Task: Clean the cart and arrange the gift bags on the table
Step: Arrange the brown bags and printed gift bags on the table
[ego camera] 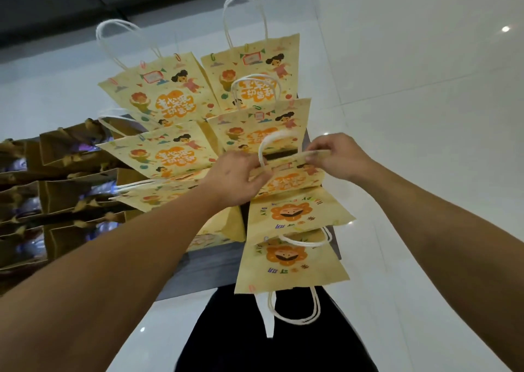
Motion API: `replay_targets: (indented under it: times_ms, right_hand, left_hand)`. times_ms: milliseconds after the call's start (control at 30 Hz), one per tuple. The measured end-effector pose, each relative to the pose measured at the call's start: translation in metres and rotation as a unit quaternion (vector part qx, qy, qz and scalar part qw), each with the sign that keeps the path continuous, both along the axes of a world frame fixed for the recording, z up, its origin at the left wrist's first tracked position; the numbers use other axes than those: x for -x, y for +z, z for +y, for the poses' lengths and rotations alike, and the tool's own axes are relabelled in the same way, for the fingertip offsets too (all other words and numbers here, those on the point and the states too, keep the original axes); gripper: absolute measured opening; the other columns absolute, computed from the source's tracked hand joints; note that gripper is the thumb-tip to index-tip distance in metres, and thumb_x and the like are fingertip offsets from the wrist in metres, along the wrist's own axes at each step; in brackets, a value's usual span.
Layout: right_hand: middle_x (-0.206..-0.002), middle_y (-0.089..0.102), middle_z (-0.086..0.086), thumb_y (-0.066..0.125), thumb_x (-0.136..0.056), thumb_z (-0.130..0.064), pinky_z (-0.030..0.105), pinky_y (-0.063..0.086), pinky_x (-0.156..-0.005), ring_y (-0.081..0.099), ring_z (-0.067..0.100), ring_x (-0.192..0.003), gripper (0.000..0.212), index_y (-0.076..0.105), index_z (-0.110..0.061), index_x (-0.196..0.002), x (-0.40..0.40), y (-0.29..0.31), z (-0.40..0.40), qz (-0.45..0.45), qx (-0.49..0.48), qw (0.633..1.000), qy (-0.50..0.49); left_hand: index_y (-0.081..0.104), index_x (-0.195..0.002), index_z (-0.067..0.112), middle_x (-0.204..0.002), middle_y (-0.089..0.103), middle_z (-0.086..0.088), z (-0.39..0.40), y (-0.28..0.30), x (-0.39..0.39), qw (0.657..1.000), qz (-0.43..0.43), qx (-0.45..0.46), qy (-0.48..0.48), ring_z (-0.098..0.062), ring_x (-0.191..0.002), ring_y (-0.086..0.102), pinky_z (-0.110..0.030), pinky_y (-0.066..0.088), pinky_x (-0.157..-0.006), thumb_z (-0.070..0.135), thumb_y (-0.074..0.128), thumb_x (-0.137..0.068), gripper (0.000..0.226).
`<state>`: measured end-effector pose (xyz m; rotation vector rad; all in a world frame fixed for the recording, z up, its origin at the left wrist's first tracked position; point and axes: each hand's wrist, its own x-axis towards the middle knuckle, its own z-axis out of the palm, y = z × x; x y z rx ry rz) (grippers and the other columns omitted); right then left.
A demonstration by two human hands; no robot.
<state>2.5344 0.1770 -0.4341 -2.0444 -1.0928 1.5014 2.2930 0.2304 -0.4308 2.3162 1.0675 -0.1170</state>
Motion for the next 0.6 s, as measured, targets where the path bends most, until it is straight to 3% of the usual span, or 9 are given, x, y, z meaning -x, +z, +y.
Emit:
replay_targets:
  times_ms: [100, 300, 400, 467, 533, 600]
  right_hand:
    - [-0.086, 0.063, -0.005, 0.075, -0.091, -0.018, 0.006, 0.039, -0.042, 0.060, -0.005, -0.052, 0.014, 0.070, -0.008, -0.099, 0.008, -0.009, -0.004, -0.039, -0.035, 0.996, -0.066]
    - [-0.092, 0.062, -0.004, 0.076, -0.090, -0.027, 0.007, 0.038, -0.040, 0.058, 0.002, -0.064, 0.031, 0.066, -0.009, -0.112, 0.017, -0.011, -0.015, -0.053, -0.040, 0.991, -0.120]
    - [-0.108, 0.059, -0.003, 0.078, -0.087, -0.024, 0.005, 0.040, -0.052, 0.061, 0.004, -0.074, 0.044, 0.058, -0.020, -0.126, 0.019, -0.001, -0.023, -0.091, -0.057, 0.984, -0.142]
    - [-0.115, 0.060, -0.001, 0.072, -0.082, -0.005, 0.015, 0.046, -0.068, 0.063, 0.013, -0.093, 0.047, 0.058, -0.020, -0.124, 0.014, 0.004, -0.037, -0.110, -0.079, 0.976, -0.172]
    - [-0.109, 0.065, -0.001, 0.056, -0.077, 0.010, 0.021, 0.048, -0.074, 0.064, 0.019, -0.102, 0.044, 0.065, -0.019, -0.109, 0.010, 0.013, -0.062, -0.106, -0.073, 0.974, -0.186]
    - [-0.104, 0.069, -0.003, 0.049, -0.074, 0.015, 0.019, 0.047, -0.071, 0.064, 0.017, -0.104, 0.046, 0.070, -0.020, -0.095, 0.006, 0.018, -0.094, -0.099, -0.050, 0.979, -0.170]
  left_hand:
    - [0.070, -0.108, 0.014, -0.087, 0.069, -0.006, -0.002, -0.005, -0.012, 0.993, 0.061, 0.024, 0.102, -0.028, -0.085, 0.062, -0.036, 0.044, -0.069, 0.035, 0.047, -0.105, 0.031]
    - [0.070, -0.107, 0.016, -0.093, 0.070, -0.005, -0.005, -0.012, -0.018, 0.983, 0.072, 0.027, 0.166, -0.026, -0.086, 0.059, -0.035, 0.045, -0.069, 0.033, 0.048, -0.105, 0.028]
    - [0.061, -0.099, 0.016, -0.094, 0.066, -0.005, -0.014, -0.008, -0.017, 0.981, 0.041, -0.059, 0.178, -0.028, -0.089, 0.058, -0.035, 0.039, -0.069, 0.025, 0.056, -0.099, 0.010]
    - [0.047, -0.092, 0.018, -0.093, 0.056, -0.005, -0.024, 0.002, -0.013, 0.975, 0.015, -0.117, 0.186, -0.027, -0.090, 0.049, -0.036, 0.035, -0.073, 0.015, 0.058, -0.089, 0.012]
    - [0.047, -0.090, 0.018, -0.092, 0.053, -0.002, -0.040, 0.012, -0.007, 0.979, -0.047, -0.091, 0.175, -0.022, -0.089, 0.044, -0.034, 0.032, -0.072, 0.015, 0.059, -0.081, 0.014]
    - [0.056, -0.088, 0.019, -0.089, 0.057, 0.000, -0.057, 0.020, 0.002, 0.992, -0.089, -0.006, 0.092, -0.019, -0.086, 0.048, -0.034, 0.035, -0.069, 0.025, 0.056, -0.078, 0.011]
